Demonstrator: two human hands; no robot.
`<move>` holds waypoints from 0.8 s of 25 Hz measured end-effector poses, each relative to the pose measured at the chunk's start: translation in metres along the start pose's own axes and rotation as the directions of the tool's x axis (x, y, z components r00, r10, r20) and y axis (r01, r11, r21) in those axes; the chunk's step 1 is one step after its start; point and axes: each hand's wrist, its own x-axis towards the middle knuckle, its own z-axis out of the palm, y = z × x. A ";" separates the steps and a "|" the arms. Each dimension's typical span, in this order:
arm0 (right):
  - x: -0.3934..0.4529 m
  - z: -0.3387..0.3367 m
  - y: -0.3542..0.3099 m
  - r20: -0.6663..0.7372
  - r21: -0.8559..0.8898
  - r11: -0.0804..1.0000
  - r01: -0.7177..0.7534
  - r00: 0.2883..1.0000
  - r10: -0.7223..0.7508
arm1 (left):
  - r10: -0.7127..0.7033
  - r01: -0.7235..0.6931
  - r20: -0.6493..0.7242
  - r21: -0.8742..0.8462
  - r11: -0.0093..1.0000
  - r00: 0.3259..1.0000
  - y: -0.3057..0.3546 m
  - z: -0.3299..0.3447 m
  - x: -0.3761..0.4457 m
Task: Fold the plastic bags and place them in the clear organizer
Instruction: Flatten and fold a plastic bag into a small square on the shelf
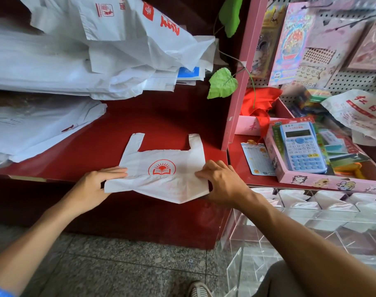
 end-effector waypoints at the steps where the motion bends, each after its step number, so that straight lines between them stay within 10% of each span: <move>1: 0.000 0.000 0.000 -0.006 0.023 1.000 -0.003 1.000 0.003 | -0.017 0.016 -0.018 -0.024 1.000 1.000 -0.001 -0.001 -0.001; 6: 0.006 0.010 0.004 -0.048 0.129 0.992 0.000 0.999 0.006 | -0.115 0.103 -0.108 -0.111 0.988 0.987 0.010 -0.007 -0.004; 12: 0.016 0.003 0.008 -0.027 0.565 0.776 -0.282 0.933 0.358 | -0.162 0.145 -0.154 -0.118 0.982 0.975 0.023 -0.009 -0.001; 20: 0.029 0.001 0.001 0.063 0.592 0.661 -0.461 0.844 0.533 | -0.372 0.341 -0.172 -0.182 0.922 0.912 0.018 -0.003 0.007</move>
